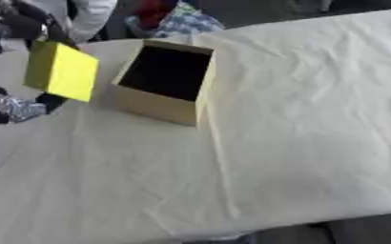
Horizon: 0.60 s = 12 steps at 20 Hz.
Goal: Pick up objects on the table and place them in the box.
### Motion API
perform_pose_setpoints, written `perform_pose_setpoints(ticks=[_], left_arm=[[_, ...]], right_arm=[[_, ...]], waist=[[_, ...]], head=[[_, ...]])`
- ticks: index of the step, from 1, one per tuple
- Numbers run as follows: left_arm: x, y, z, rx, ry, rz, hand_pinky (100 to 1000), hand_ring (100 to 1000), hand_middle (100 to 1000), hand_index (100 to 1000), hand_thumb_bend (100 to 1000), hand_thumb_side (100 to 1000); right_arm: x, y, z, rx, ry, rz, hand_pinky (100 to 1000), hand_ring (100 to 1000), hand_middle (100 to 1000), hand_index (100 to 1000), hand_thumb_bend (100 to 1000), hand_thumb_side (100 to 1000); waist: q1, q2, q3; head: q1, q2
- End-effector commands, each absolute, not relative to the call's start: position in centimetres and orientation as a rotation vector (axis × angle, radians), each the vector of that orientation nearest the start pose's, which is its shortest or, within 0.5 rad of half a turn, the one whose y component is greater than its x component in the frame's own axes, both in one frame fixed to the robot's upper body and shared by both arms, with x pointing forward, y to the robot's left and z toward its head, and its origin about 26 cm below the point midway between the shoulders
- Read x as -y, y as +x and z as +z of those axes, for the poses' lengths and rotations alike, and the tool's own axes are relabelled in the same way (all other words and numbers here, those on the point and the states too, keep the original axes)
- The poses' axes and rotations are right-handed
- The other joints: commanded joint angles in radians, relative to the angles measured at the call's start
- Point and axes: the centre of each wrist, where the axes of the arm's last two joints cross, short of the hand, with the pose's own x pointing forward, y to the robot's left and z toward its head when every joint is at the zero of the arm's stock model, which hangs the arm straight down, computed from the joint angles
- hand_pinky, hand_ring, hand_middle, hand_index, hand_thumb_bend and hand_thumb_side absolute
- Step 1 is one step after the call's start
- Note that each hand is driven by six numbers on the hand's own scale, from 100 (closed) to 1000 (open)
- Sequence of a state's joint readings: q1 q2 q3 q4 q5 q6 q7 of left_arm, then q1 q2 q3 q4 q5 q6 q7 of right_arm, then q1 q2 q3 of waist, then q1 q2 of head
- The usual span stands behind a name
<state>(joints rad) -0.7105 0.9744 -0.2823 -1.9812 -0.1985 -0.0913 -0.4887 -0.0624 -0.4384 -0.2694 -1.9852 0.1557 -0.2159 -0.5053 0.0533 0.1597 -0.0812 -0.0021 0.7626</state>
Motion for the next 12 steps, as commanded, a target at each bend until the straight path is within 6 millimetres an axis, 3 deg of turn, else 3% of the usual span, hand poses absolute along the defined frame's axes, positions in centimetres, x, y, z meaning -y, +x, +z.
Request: perform_pose_setpoints(ticks=[1, 8, 12], left_arm=[[-24.4, 30.9, 35.0, -2.505, -0.796, 2.381, 525, 646, 589, 667, 100, 261], [-22.9, 36.6, 36.4, -2.532, -0.765, 2.355, 528, 647, 593, 667, 100, 265], [-22.6, 39.7, 36.4, -2.552, -0.807, 2.290, 520, 641, 591, 667, 100, 270]], right_arm=[[36.4, 26.2, 18.4, 2.389, -0.937, -0.101, 599, 662, 511, 700, 100, 909], [36.0, 26.5, 18.7, 2.411, -0.915, -0.114, 598, 662, 509, 700, 100, 909], [35.7, 26.8, 19.0, 2.434, -0.887, -0.123, 598, 661, 508, 700, 100, 911]], waist=[[-0.008, -0.003, -0.005], [-0.016, 0.027, -0.022], [-0.022, 0.054, -0.040]], head=[[0.008, -0.014], [0.028, -0.053], [0.044, -0.097]])
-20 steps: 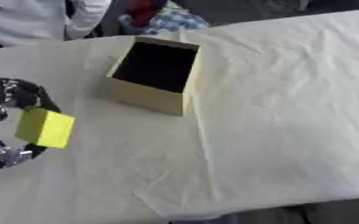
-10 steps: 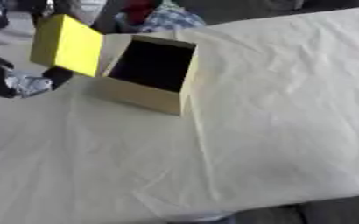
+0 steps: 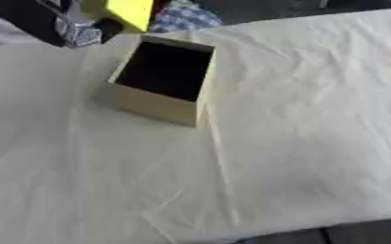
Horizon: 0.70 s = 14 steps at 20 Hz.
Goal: Pick up objects on the table and place them in the box.
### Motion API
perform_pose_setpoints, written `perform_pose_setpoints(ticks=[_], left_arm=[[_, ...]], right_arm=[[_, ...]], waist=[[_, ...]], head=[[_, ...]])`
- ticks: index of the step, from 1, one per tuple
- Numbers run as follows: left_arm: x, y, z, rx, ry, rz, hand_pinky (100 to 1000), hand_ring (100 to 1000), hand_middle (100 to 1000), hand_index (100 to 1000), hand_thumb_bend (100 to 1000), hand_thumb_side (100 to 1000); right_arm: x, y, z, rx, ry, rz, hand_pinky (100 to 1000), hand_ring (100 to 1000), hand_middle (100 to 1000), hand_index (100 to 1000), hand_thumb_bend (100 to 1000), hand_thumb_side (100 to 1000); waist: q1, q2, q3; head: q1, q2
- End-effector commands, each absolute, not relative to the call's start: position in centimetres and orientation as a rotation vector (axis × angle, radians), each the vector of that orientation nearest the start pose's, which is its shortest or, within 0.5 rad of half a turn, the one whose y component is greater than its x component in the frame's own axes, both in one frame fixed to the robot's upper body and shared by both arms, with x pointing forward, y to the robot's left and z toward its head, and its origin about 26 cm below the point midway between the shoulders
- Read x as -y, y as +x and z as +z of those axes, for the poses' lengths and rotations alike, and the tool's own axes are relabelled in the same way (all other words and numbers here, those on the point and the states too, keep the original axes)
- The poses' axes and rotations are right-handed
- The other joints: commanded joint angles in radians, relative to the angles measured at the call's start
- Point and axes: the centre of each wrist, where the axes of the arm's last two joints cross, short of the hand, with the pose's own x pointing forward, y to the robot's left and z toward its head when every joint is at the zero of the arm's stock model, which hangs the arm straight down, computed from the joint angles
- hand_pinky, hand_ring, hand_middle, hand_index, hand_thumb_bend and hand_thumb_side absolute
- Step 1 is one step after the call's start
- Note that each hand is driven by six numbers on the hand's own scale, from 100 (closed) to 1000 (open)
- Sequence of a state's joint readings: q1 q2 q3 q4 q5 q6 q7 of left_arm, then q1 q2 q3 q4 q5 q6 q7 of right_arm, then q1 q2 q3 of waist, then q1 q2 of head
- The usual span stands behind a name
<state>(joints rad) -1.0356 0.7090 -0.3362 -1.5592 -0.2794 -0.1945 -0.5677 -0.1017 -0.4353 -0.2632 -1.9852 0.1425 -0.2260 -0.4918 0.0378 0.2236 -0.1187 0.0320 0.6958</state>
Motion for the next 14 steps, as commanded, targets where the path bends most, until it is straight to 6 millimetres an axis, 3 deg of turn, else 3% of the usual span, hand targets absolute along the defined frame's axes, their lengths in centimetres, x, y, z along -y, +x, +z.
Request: perform_pose_setpoints(ticks=[1, 7, 14], left_arm=[[-22.6, 40.3, 36.3, -2.555, -0.820, 2.286, 522, 642, 592, 667, 100, 270], [-22.4, 43.1, 35.6, -2.528, -0.930, 2.227, 537, 653, 598, 667, 100, 263], [-22.7, 44.9, 34.0, -2.470, -0.999, 2.257, 550, 662, 604, 670, 100, 257]], right_arm=[[35.6, 26.9, 19.1, 2.438, -0.882, -0.125, 598, 661, 507, 700, 100, 911], [35.1, 27.2, 19.4, 2.459, -0.848, -0.142, 595, 660, 504, 699, 100, 913], [34.9, 27.4, 19.6, 2.470, -0.836, -0.148, 596, 660, 504, 699, 100, 913]], waist=[[-0.008, -0.004, -0.007], [-0.009, 0.031, -0.022], [-0.007, 0.045, -0.028]], head=[[0.012, -0.039], [0.024, -0.075], [0.027, -0.078]])
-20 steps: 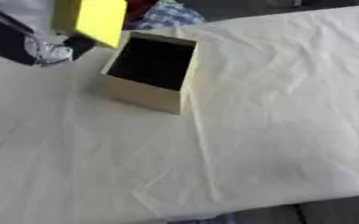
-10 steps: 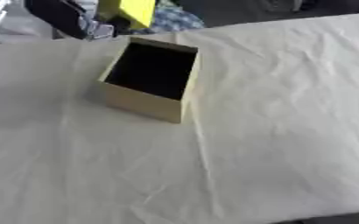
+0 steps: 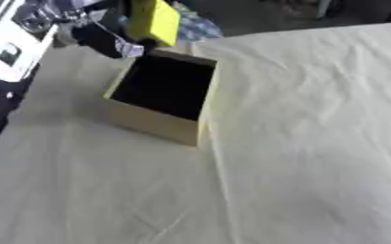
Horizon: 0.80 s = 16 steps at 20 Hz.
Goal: Pick up objects on the table and place them in the box.
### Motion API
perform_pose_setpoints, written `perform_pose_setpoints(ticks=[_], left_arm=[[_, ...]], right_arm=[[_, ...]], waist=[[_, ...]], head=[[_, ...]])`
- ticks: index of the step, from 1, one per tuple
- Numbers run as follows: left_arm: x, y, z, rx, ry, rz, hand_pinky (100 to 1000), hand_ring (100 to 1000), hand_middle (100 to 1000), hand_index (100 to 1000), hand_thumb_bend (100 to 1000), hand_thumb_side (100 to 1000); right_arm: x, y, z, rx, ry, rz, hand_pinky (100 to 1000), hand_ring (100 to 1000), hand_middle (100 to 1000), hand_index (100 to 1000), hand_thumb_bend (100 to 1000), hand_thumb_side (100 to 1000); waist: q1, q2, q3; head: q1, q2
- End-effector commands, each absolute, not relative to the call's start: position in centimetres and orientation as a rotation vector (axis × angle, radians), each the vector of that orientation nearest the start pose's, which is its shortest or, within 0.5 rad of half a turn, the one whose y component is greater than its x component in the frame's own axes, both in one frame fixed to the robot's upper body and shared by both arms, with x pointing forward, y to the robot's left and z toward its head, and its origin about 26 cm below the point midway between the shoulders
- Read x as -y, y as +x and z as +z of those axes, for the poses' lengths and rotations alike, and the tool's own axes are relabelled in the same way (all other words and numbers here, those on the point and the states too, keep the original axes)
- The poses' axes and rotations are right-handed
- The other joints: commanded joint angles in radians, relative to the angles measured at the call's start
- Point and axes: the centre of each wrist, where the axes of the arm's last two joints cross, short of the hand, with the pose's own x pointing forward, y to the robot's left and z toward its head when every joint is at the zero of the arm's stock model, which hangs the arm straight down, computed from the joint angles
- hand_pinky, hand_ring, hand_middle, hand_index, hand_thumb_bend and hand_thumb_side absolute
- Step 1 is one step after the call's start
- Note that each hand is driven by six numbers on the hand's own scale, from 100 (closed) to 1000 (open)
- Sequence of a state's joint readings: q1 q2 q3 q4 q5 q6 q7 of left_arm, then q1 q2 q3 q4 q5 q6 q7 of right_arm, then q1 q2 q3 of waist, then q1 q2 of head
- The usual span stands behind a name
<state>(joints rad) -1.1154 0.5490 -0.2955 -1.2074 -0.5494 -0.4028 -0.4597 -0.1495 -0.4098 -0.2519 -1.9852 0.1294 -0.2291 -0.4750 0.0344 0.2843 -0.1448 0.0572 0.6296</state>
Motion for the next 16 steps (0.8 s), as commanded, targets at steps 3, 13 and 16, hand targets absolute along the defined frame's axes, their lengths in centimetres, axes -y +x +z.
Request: perform_pose_setpoints(ticks=[3, 13, 16], left_arm=[[-22.8, 45.4, 32.8, -2.447, -1.008, 2.308, 588, 691, 628, 680, 100, 239], [-22.6, 46.9, 29.6, -2.314, -1.007, 2.477, 651, 743, 688, 729, 100, 245], [-22.5, 47.2, 29.2, -2.313, -0.993, 2.511, 695, 784, 741, 794, 100, 271]], right_arm=[[34.9, 27.4, 19.7, 2.476, -0.832, -0.151, 596, 660, 504, 699, 100, 912], [34.7, 27.5, 19.7, 2.475, -0.823, -0.172, 595, 658, 502, 699, 100, 912], [34.7, 27.5, 19.6, 2.474, -0.821, -0.180, 595, 658, 501, 698, 100, 912]], waist=[[-0.002, -0.012, -0.006], [-0.003, -0.002, -0.014], [-0.002, -0.001, -0.016]], head=[[0.001, -0.016], [-0.003, -0.013], [-0.003, -0.010]])
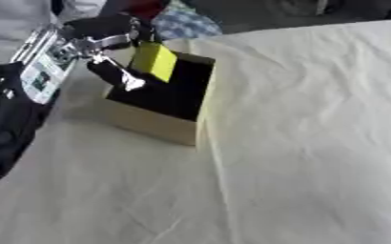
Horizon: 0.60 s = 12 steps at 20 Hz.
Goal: Pick up objects on the table and place them in the box.
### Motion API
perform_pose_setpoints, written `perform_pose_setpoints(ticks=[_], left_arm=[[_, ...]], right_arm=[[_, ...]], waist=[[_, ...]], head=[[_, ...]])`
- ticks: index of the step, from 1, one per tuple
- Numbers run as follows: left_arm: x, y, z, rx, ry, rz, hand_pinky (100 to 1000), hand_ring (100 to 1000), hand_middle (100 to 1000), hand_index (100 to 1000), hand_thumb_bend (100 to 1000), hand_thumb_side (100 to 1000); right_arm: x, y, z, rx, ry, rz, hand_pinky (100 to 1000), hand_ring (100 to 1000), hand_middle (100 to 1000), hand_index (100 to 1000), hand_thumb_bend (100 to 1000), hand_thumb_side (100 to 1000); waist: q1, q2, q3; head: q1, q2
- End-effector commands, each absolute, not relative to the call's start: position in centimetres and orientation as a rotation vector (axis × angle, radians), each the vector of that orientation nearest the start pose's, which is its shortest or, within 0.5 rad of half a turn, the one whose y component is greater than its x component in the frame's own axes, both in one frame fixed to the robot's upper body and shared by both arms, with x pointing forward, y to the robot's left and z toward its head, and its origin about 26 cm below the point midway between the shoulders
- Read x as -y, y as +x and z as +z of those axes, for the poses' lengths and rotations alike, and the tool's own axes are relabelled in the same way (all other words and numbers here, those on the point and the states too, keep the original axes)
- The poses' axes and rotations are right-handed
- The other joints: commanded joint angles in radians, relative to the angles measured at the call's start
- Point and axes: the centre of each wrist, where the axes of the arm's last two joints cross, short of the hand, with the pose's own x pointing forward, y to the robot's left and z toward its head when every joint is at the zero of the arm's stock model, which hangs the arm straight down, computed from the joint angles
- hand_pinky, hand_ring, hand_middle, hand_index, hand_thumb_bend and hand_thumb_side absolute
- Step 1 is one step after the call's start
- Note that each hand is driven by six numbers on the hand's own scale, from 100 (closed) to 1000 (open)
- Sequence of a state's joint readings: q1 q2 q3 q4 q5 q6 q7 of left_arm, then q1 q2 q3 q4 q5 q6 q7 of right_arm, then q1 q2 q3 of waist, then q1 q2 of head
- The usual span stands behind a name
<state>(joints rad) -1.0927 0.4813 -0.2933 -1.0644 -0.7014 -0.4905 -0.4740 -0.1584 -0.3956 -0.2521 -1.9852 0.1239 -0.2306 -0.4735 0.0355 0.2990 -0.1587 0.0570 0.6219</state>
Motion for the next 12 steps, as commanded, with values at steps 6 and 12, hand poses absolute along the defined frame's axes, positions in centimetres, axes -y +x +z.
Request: perform_pose_setpoints(ticks=[6, 12], left_arm=[[-22.58, 47.30, 28.85, -2.251, -1.062, 2.567, 796, 871, 837, 896, 100, 762], [-22.55, 47.27, 28.73, -2.224, -1.121, 2.567, 837, 911, 879, 938, 100, 1000]], right_arm=[[34.73, 27.49, 19.59, 2.473, -0.824, -0.195, 595, 657, 501, 697, 100, 911], [34.75, 27.46, 19.52, 2.468, -0.824, -0.199, 595, 657, 501, 697, 100, 910]], waist=[[-0.001, -0.017, -0.004], [-0.001, -0.021, -0.001]], head=[[-0.007, 0.004], [-0.019, 0.015]])
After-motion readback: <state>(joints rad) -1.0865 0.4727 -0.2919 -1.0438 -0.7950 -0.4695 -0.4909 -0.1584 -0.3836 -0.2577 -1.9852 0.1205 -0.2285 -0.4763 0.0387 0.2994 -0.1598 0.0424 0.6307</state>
